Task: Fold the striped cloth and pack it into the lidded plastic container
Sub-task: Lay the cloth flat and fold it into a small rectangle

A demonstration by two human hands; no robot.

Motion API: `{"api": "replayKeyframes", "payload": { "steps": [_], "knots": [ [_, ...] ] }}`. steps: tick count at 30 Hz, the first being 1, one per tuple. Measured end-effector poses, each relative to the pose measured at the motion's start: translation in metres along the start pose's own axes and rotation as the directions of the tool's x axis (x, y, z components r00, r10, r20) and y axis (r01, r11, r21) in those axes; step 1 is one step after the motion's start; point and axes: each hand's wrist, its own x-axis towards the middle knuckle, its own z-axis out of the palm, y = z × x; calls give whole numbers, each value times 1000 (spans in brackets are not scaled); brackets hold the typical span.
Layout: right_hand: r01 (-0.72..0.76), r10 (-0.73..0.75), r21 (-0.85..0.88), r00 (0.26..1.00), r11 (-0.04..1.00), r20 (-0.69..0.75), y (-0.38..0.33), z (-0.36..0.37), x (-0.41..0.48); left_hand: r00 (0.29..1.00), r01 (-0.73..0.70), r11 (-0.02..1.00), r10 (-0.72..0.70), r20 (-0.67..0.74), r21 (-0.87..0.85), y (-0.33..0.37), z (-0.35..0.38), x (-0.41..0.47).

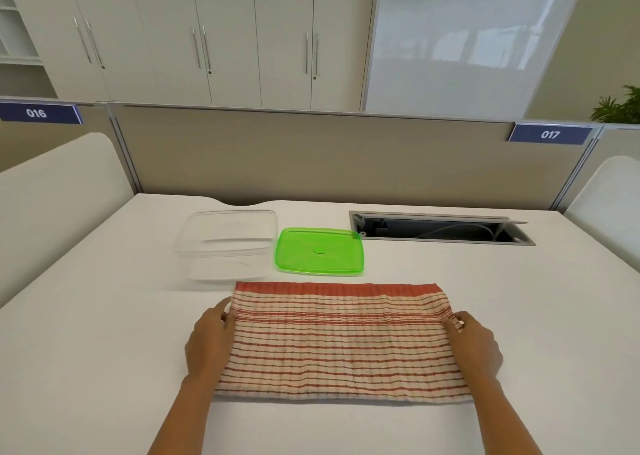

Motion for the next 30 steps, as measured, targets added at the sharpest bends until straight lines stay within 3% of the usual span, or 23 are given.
{"api": "replayKeyframes", "payload": {
  "steps": [6, 9, 11, 13, 16, 18, 19, 21, 22, 24, 27, 30],
  "knots": [
    [71, -60, 107, 993, 992, -105, -38, -26, 3, 1000, -18, 998, 19, -25, 65, 20, -2, 3],
    [191, -184, 118, 980, 974, -72, -82, -41, -9, 998, -60, 994, 59, -19, -94, 55, -5, 7],
    [293, -292, 100, 956, 951, -17, -114, -44, -25, 993, 1, 940, 38, 109, -341, 89, -9, 8],
    [399, -402, 62, 914, 915, 46, -143, -41, -46, 934, 201, 810, 10, 357, -550, 125, -14, 8],
    [525, -523, 18, 844, 851, 118, -173, -29, -77, 757, 442, 699, 47, 652, -563, 161, -19, 10],
    [585, -584, 51, 793, 810, 172, -180, -20, -92, 685, 484, 697, 74, 725, -528, 168, -18, 13],
    [607, -611, 92, 762, 789, 213, -181, -16, -96, 681, 475, 717, 66, 729, -509, 168, -16, 15],
    [575, -627, 249, 718, 779, 302, -178, -12, -98, 750, 340, 824, 54, 659, -454, 164, -9, 19],
    [516, -613, 341, 720, 786, 325, -175, -10, -96, 806, 209, 904, 57, 589, -374, 160, -5, 21],
    [399, -537, 428, 798, 811, 275, -166, -5, -86, 885, -11, 978, 105, 453, -207, 152, -2, 19],
    [334, -408, 353, 899, 874, 159, -140, 10, -69, 919, -135, 978, 183, 350, -157, 142, -1, 11],
    [337, -396, 284, 899, 898, 185, -116, 33, -69, 927, -225, 970, 243, 285, -93, 134, 1, 10]
  ]
}}
